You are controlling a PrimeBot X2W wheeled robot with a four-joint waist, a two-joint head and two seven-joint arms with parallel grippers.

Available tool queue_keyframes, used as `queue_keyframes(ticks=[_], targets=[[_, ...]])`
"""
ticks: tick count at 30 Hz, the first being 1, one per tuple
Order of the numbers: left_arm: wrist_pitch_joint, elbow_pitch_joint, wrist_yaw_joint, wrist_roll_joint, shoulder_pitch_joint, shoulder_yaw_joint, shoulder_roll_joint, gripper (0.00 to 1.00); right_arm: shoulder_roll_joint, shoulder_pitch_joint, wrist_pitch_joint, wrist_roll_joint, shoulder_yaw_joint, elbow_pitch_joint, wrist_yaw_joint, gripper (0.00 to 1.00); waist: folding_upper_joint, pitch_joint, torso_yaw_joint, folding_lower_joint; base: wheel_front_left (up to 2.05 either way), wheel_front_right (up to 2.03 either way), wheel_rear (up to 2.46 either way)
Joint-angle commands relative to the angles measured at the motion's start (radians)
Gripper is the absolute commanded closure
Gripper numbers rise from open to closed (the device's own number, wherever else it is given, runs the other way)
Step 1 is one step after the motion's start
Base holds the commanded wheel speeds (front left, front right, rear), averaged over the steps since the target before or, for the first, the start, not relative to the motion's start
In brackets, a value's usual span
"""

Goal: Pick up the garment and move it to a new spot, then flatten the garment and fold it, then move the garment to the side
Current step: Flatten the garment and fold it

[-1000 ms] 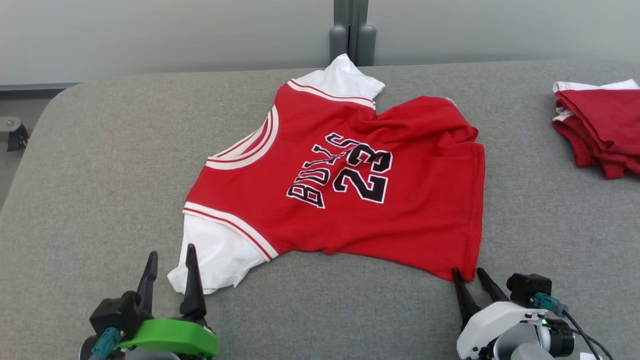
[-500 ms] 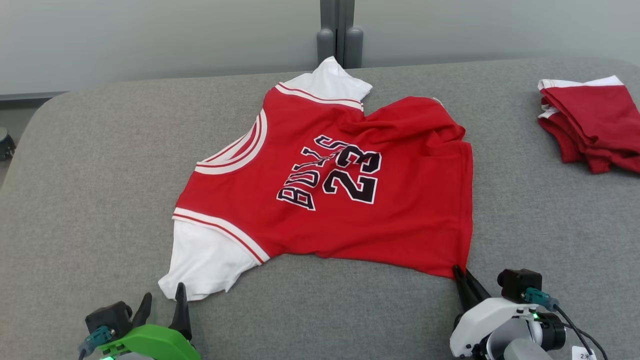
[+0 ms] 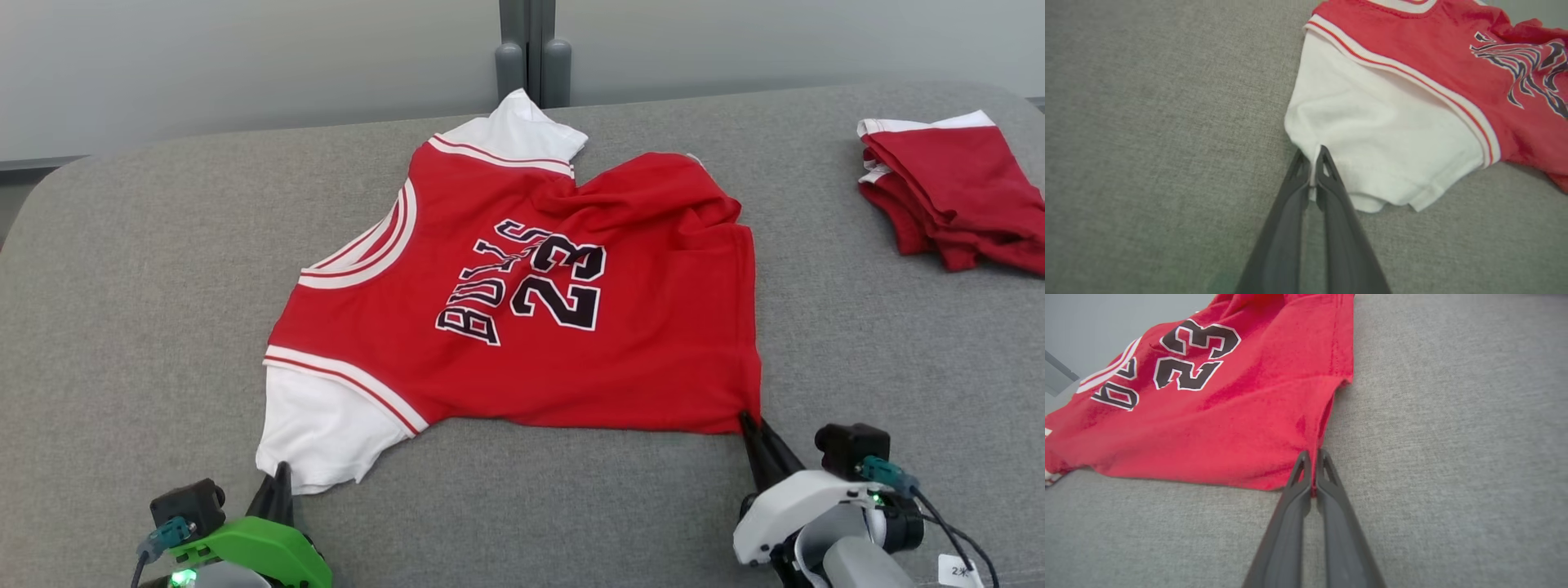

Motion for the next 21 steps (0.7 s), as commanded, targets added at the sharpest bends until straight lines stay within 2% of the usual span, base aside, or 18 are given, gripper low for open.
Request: queue_keyframes(ticks=[1, 6, 10, 14, 21], targets=[[-0.02, -0.008, -0.007, -0.003, -0.023, 0.002, 0.006, 1.0, -0.004, -0.015, -0.004, -0.006, -0.02, -0.04, -0.002, 1.0, 0.0, -0.003, -0.002, 0.0, 0.0, 0.0, 0.0], [-0.061, -0.075, -0.006, 0.001, -0.031, 0.003, 0.014, 1.0, -0.004, 0.012, -0.005, -0.033, -0.084, -0.174, -0.002, 1.0, 0.0, -0.017, -0.006, 0.0, 0.0, 0.0, 0.0], [-0.083, -0.195, -0.003, 0.009, -0.035, 0.008, 0.016, 1.0, -0.003, 0.027, -0.005, -0.05, -0.134, -0.302, -0.002, 1.0, 0.0, -0.038, -0.012, 0.0, 0.0, 0.0, 0.0], [-0.093, -0.39, 0.006, 0.023, -0.024, 0.008, 0.013, 1.0, -0.003, 0.039, -0.005, -0.059, -0.169, -0.438, -0.002, 1.0, 0.0, -0.063, -0.02, 0.0, 0.0, 0.0, 0.0], [-0.096, -0.845, 0.048, 0.073, 0.007, 0.007, 0.017, 1.0, -0.003, 0.082, -0.004, -0.06, -0.207, -0.732, -0.002, 1.0, 0.0, -0.107, -0.051, 0.0, 0.0, 0.0, 0.0]])
